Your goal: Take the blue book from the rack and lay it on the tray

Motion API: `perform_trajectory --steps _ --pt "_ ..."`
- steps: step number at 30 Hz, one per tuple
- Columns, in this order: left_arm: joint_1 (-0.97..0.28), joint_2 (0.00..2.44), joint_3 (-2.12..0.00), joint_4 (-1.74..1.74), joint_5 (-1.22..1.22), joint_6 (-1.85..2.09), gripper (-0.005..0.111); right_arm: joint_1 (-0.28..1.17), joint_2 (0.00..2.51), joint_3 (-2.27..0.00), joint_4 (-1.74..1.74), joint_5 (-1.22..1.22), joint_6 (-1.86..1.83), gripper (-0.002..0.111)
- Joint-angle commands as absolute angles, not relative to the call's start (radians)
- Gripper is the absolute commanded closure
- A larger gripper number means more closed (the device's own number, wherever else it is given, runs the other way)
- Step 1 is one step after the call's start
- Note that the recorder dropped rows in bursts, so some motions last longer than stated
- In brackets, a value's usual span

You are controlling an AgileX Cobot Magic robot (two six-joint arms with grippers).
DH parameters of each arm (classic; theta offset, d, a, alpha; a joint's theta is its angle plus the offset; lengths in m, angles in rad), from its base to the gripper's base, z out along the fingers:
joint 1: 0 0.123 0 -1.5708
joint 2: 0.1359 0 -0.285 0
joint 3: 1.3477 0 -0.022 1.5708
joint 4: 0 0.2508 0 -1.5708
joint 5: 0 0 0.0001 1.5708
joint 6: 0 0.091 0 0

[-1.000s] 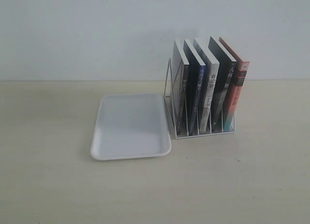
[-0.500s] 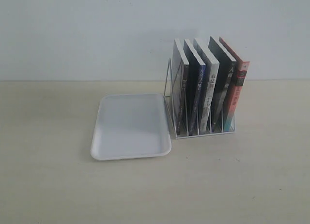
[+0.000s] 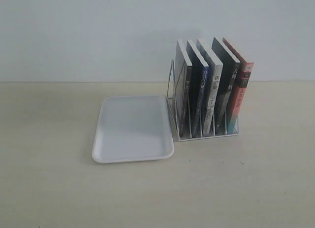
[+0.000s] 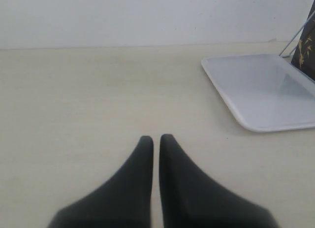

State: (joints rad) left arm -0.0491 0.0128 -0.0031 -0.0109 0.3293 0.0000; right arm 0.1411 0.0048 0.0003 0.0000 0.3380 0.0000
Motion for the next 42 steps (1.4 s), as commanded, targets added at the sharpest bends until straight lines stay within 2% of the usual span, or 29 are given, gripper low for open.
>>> perform_trajectory --steps 1,19,30,39,42 --pt "-0.046 0.008 0.000 -0.010 0.315 0.008 0.103 0.138 0.000 0.000 -0.008 0.334 -0.005 0.107" --pt "-0.046 0.008 0.000 -0.010 0.315 0.008 0.103 0.138 0.000 0.000 -0.008 0.313 -0.021 0.107" --pt "-0.046 0.008 0.000 -0.010 0.315 0.008 0.103 0.138 0.000 0.000 -0.008 -0.138 -0.033 0.107" --pt "-0.046 0.008 0.000 -0.010 0.315 0.008 0.103 0.138 0.000 0.000 -0.008 -0.223 0.046 0.107" --pt "-0.046 0.008 0.000 -0.010 0.315 0.008 0.103 0.138 0.000 0.000 -0.011 -0.358 0.072 0.107"
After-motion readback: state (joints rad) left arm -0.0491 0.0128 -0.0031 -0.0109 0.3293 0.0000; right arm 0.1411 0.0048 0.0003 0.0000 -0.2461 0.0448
